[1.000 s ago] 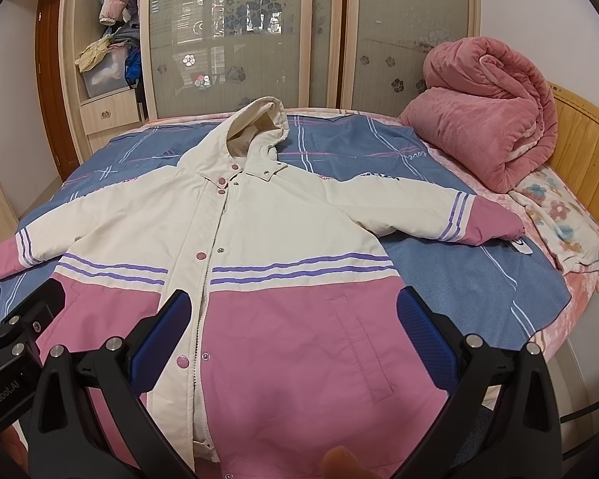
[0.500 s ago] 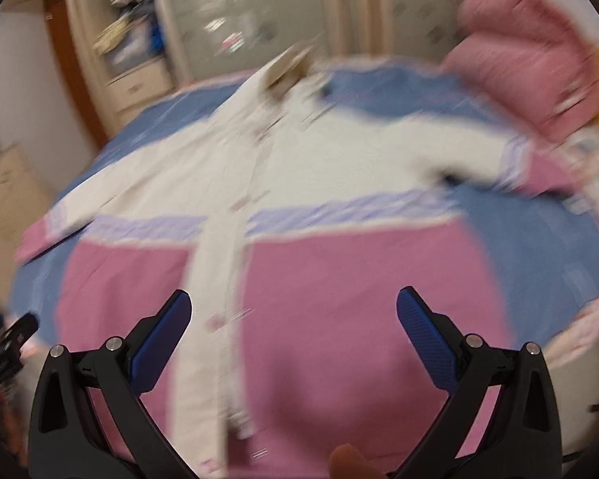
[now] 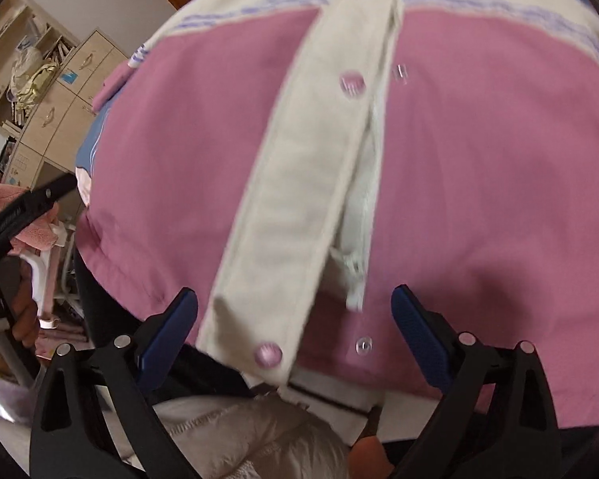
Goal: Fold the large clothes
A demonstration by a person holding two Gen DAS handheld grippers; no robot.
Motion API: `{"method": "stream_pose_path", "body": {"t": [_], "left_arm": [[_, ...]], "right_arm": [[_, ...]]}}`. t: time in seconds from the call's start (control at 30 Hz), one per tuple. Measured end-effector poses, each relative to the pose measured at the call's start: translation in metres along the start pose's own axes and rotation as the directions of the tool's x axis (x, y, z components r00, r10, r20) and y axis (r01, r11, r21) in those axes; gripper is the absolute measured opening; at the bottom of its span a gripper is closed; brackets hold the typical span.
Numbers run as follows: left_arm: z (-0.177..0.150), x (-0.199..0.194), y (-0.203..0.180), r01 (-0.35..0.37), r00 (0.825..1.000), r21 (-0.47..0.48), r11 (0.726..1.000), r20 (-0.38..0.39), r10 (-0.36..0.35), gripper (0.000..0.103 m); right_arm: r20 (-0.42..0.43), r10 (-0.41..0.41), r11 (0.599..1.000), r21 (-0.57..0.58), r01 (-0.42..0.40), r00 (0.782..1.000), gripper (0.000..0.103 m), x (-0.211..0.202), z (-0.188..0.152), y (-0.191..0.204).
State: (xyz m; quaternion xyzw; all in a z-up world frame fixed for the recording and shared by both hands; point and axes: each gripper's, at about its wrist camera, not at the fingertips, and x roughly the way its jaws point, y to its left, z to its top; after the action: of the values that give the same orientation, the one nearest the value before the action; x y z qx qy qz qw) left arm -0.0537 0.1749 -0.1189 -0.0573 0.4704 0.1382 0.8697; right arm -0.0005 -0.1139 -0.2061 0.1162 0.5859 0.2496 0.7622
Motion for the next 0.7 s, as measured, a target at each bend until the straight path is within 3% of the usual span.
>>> {"method": "stream_pose_path", "body": {"t": [0.07,0.1,0.13,0.17,0.2,0.33,0.4,0.5,0.6,0.7], "left_arm": [[0.003,0.005,-0.005,0.015,1.0,0.0,1.0,-0.001,-0.015,0.101],[0.004,0.007,-0.007,0.021,1.0,0.0,1.0,-0.002,-0.021,0.101],[0.005,0.007,-0.008,0.023,1.0,-0.001,1.0,-0.002,-0.023,0.101],[0.005,0.007,-0.009,0.025,1.0,-0.001,1.0,0.0,-0.025,0.101],[0.005,0.005,-0.009,0.027,1.0,0.001,1.0,0.006,-0.027,0.101],[0.005,-0.002,-0.004,0.018,0.999,-0.004,1.0,0.035,-0.018,0.101],[0.004,-0.005,0.001,0.034,0.999,-0.022,0.999,0.043,-0.033,0.101],[0.003,-0.006,-0.001,0.091,0.995,-0.018,0.996,0.045,-0.09,0.101],[-0.005,-0.008,-0.02,0.146,0.988,0.073,0.987,0.039,-0.149,0.101],[-0.019,-0.016,-0.047,0.158,0.984,0.217,0.963,0.052,-0.173,0.101]], "right_arm": [[-0.01,0.098,0.994,0.046,-0.097,0.995,0.062,0.005,0.0,-0.003],[-0.009,0.117,0.992,0.054,-0.116,0.993,0.051,0.008,0.0,-0.001],[-0.005,0.102,0.994,0.049,-0.101,0.995,0.038,0.009,0.002,0.002],[0.011,0.069,0.997,0.017,-0.069,0.998,0.017,0.007,0.002,0.008],[0.053,0.013,1.0,-0.014,-0.012,0.998,0.005,-0.001,0.002,0.015],[0.224,-0.031,0.999,0.016,0.028,0.974,0.003,-0.044,0.007,0.006],[0.324,-0.14,0.989,0.079,0.121,0.935,0.003,-0.074,0.007,-0.007],[0.38,-0.236,0.972,0.113,0.208,0.894,0.004,-0.088,0.002,-0.013],[0.414,-0.39,0.92,0.137,0.368,0.823,0.002,-0.093,0.001,-0.015],[0.418,-0.36,0.933,0.15,0.328,0.834,0.002,-0.098,0.003,-0.026]]}}
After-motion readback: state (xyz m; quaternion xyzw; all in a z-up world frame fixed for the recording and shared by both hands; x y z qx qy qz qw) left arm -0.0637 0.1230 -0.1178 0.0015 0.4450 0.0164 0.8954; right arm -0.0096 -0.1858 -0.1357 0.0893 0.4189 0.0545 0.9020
